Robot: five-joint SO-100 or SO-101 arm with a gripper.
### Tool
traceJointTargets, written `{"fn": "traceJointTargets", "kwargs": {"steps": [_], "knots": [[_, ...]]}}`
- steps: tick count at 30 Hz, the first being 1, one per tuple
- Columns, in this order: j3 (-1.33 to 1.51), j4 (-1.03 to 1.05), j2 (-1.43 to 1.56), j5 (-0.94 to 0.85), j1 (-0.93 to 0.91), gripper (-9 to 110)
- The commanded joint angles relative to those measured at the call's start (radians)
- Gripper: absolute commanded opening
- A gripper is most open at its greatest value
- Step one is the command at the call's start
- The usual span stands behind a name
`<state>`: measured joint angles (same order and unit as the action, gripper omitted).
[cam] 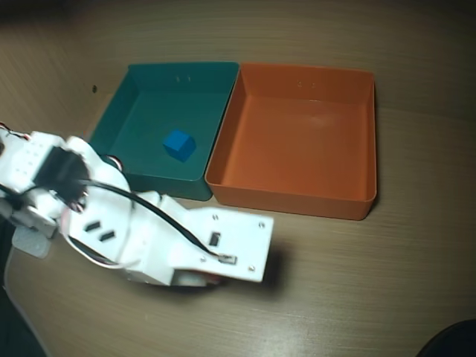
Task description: Grasp a cube and put it in the box.
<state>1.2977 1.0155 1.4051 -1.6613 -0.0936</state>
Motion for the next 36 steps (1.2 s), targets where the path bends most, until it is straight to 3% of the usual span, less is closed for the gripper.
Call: {"fn": "traceJointTargets", "kwargs": {"steps": [1, 21, 36], "knots": [[-0.054, -0.017, 0.173, 0.014, 0.011, -6], [-0.103, -0.008, 0.209, 0.015, 0.325, -6], [-0.575, -0.002, -0.261, 0.015, 0.459, -6]]}}
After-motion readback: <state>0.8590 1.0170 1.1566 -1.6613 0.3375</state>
